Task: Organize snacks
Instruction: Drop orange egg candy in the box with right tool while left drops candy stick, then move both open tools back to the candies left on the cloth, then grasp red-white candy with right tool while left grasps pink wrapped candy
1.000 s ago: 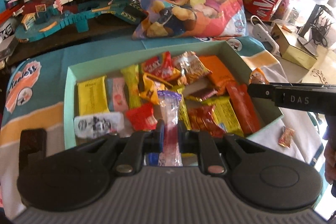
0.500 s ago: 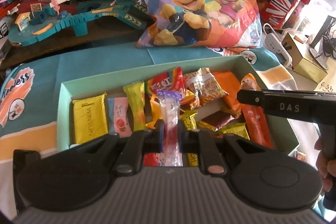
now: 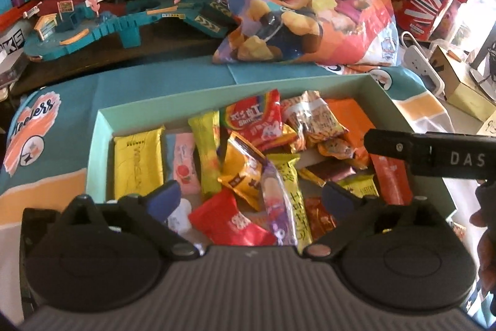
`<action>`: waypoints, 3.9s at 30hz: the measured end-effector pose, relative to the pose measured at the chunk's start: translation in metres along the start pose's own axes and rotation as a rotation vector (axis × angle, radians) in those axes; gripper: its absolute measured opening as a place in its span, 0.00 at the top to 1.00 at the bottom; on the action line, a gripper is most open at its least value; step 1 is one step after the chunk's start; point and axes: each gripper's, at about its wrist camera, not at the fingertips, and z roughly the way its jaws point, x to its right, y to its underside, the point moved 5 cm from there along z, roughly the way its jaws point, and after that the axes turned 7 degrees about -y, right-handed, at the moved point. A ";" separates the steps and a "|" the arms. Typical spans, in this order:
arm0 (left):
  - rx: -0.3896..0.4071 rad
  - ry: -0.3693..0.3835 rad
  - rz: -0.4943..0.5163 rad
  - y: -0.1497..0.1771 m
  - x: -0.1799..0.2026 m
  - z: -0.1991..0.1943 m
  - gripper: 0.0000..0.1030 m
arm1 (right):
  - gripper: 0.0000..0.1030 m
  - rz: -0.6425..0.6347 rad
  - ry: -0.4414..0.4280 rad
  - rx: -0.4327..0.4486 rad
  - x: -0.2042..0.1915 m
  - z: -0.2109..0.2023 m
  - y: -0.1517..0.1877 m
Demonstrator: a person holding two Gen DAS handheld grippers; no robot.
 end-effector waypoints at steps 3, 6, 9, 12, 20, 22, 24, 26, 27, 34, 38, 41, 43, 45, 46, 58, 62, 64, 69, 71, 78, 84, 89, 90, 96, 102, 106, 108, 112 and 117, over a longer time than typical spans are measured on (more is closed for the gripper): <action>0.000 0.001 0.006 0.004 0.004 -0.008 0.01 | 0.00 -0.005 0.006 0.000 0.000 -0.012 0.006; 0.009 0.003 0.017 0.009 0.009 -0.022 0.00 | 0.00 -0.003 0.003 -0.002 0.000 -0.026 0.013; 0.016 0.007 0.029 0.015 0.014 -0.035 0.00 | 0.00 0.005 0.005 0.005 0.002 -0.042 0.021; 0.022 0.005 0.044 0.022 0.019 -0.048 0.00 | 0.00 0.024 0.006 0.014 0.007 -0.058 0.028; 0.018 0.009 0.064 0.045 0.030 -0.075 0.00 | 0.00 0.070 0.014 0.020 0.020 -0.093 0.053; 0.013 0.014 0.069 0.055 0.032 -0.080 0.00 | 0.00 0.085 0.013 0.022 0.023 -0.101 0.060; 0.002 0.018 0.078 0.067 0.034 -0.084 0.00 | 0.00 0.098 0.013 0.022 0.027 -0.109 0.070; -0.015 0.020 0.089 0.082 0.037 -0.086 0.00 | 0.00 0.107 0.016 0.016 0.032 -0.115 0.080; -0.027 0.022 0.094 0.089 0.038 -0.085 0.00 | 0.00 0.115 0.017 0.011 0.035 -0.117 0.086; -0.116 0.049 0.138 0.139 0.049 -0.083 0.00 | 0.00 0.166 0.046 -0.020 0.056 -0.127 0.122; -0.167 0.099 0.151 0.166 0.058 -0.084 0.00 | 0.00 0.211 0.066 -0.017 0.069 -0.135 0.141; -0.191 0.127 0.199 0.184 0.069 -0.084 0.00 | 0.00 0.239 0.076 -0.025 0.076 -0.140 0.157; -0.203 0.141 0.228 0.194 0.075 -0.083 0.00 | 0.00 0.256 0.081 -0.037 0.080 -0.140 0.166; -0.213 0.151 0.235 0.199 0.078 -0.081 0.00 | 0.00 0.280 0.083 -0.041 0.082 -0.141 0.173; -0.219 0.155 0.234 0.202 0.079 -0.080 0.00 | 0.00 0.292 0.078 -0.043 0.082 -0.141 0.175; -0.206 0.232 0.329 0.214 0.102 -0.082 0.75 | 0.00 0.267 0.002 -0.086 0.052 -0.124 0.175; -0.192 0.222 0.271 0.210 0.086 -0.082 0.76 | 0.00 0.251 -0.017 -0.097 0.040 -0.118 0.174; -0.200 0.214 0.225 0.208 0.070 -0.082 0.76 | 0.00 0.238 -0.029 -0.103 0.033 -0.113 0.172; -0.191 0.211 0.171 0.198 0.053 -0.082 0.76 | 0.00 0.228 0.063 -0.022 0.045 -0.115 0.162; -0.188 0.228 0.171 0.194 0.059 -0.081 0.76 | 0.07 0.262 0.119 0.009 0.061 -0.117 0.157; -0.159 0.266 0.204 0.170 0.087 -0.078 0.76 | 0.29 0.260 0.238 0.027 0.100 -0.106 0.142; -0.160 0.254 0.184 0.149 0.092 -0.064 0.76 | 0.67 0.200 0.248 -0.001 0.102 -0.080 0.137; -0.163 0.252 0.139 0.139 0.081 -0.062 0.76 | 0.90 0.156 0.225 -0.017 0.093 -0.080 0.135; -0.157 0.256 0.128 0.135 0.077 -0.065 0.76 | 0.91 0.148 0.210 -0.021 0.088 -0.083 0.135; -0.073 0.246 0.073 0.102 0.051 -0.085 0.76 | 0.94 0.069 0.093 0.011 0.056 -0.114 0.122; -0.024 0.171 0.033 0.057 0.032 -0.071 0.76 | 0.99 0.027 0.028 0.063 0.035 -0.105 0.077; -0.005 0.150 0.008 0.039 0.022 -0.065 0.76 | 0.99 -0.026 -0.008 0.045 0.027 -0.098 0.062; -0.001 0.163 0.005 0.039 0.019 -0.064 0.76 | 0.95 -0.042 -0.004 -0.003 0.032 -0.097 0.072; -0.022 0.172 -0.014 0.049 0.017 -0.058 0.76 | 0.70 0.053 0.073 -0.075 0.058 -0.090 0.111; -0.041 0.180 -0.029 0.063 0.016 -0.055 0.76 | 0.61 0.127 0.129 -0.102 0.065 -0.071 0.132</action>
